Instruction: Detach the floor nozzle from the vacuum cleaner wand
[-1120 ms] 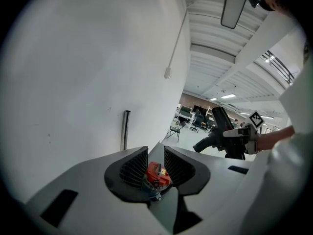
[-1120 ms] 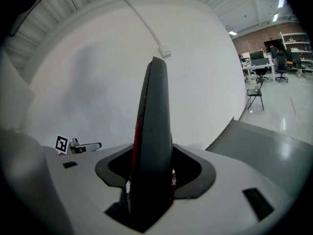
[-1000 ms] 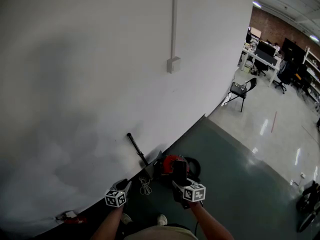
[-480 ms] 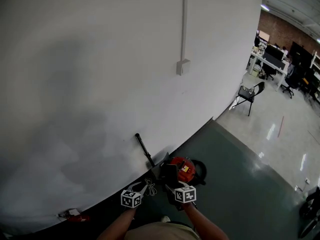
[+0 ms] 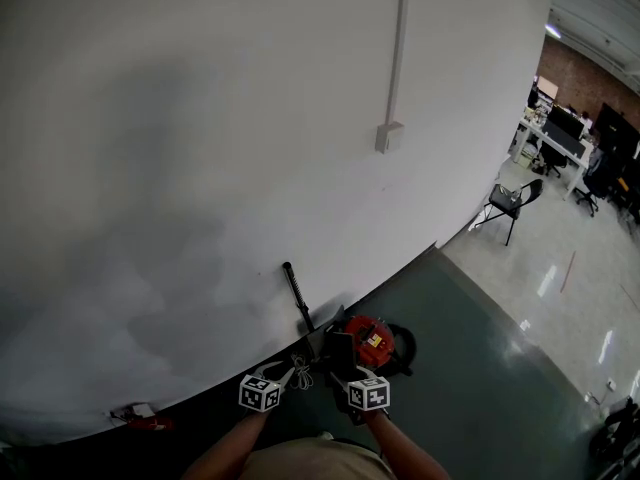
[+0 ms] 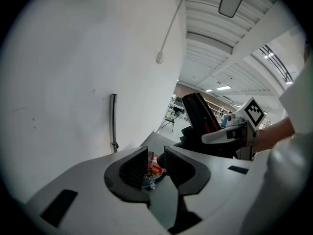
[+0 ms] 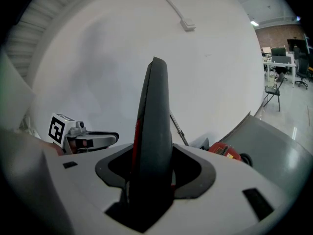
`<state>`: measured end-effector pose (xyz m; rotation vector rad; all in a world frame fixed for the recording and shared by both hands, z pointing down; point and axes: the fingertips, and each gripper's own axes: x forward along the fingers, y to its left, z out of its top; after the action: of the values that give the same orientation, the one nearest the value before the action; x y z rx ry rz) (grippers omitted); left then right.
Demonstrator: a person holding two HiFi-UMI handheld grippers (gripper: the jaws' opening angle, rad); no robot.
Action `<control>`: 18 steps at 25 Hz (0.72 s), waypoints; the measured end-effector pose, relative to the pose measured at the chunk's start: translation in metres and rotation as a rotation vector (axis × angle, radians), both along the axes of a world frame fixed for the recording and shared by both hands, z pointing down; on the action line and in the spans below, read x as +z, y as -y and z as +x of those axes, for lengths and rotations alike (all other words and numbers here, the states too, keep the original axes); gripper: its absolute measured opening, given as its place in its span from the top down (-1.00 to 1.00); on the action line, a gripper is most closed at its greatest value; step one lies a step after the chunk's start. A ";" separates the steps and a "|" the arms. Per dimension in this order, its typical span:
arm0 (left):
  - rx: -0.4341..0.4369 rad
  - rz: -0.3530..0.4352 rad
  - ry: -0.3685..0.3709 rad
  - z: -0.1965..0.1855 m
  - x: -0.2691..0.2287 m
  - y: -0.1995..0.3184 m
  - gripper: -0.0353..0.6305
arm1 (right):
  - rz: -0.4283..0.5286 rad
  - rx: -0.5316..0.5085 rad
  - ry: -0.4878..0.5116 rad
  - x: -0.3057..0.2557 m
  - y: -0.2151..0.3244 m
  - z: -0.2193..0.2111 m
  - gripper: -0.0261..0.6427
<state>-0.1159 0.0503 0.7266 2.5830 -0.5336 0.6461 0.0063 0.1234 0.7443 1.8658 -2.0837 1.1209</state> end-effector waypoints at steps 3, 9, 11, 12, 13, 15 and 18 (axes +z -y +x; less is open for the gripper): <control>-0.007 -0.001 -0.002 -0.006 -0.001 0.000 0.61 | 0.005 -0.001 0.001 -0.002 0.001 -0.003 0.24; 0.000 0.006 0.023 -0.011 0.004 -0.002 0.61 | 0.012 0.007 0.012 -0.006 -0.001 -0.003 0.24; 0.002 0.000 0.027 -0.011 0.006 -0.005 0.61 | 0.011 0.010 0.013 -0.006 -0.004 -0.001 0.24; 0.004 -0.001 0.030 -0.011 0.006 -0.007 0.61 | 0.011 0.014 0.013 -0.007 -0.006 0.000 0.24; 0.007 -0.001 0.033 -0.011 0.007 -0.008 0.61 | 0.012 0.020 0.014 -0.007 -0.008 0.002 0.24; 0.010 0.002 0.042 -0.011 0.008 -0.008 0.61 | 0.015 0.037 0.022 -0.008 -0.010 0.006 0.24; 0.011 0.003 0.051 -0.011 0.010 -0.006 0.61 | 0.024 0.056 0.034 -0.010 -0.013 0.012 0.24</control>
<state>-0.1265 0.0564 0.7367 2.5804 -0.5373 0.7178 0.0185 0.1363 0.7339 1.9412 -2.0845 1.1530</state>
